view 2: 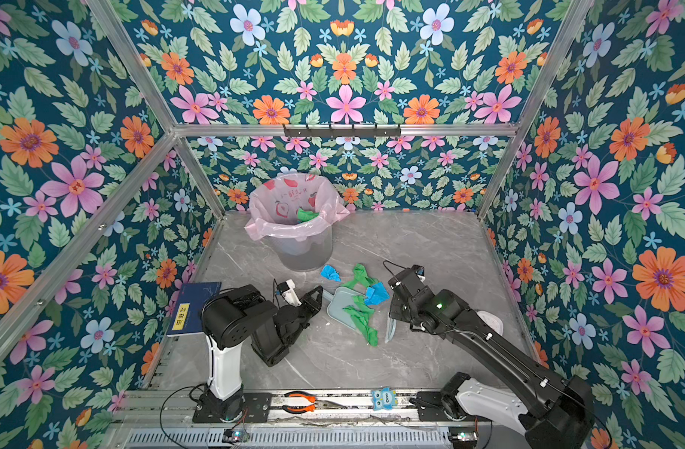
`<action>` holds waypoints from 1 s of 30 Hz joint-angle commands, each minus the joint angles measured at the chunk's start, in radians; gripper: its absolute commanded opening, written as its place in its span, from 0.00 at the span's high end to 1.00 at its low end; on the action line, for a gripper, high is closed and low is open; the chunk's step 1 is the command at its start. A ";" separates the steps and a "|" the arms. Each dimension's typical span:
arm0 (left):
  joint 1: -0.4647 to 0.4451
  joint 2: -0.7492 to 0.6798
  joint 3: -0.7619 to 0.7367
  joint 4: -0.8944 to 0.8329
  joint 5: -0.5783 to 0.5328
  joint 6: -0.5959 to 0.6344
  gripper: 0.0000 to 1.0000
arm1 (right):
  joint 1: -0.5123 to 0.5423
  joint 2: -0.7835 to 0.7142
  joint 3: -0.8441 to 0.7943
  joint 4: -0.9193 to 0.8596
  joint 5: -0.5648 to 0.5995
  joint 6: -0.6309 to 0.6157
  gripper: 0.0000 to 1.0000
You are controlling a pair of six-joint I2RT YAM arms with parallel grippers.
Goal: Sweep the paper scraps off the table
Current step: 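Sweep green and blue scraps with the right gripper's brush into the dustpan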
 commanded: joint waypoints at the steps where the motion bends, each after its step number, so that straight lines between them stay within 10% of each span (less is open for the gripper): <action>1: 0.000 0.002 0.002 0.032 0.007 0.006 1.00 | 0.044 0.038 -0.018 0.008 0.001 0.072 1.00; 30: 0.029 -0.025 -0.069 0.032 -0.072 -0.032 1.00 | 0.067 0.236 0.175 0.137 0.051 -0.060 1.00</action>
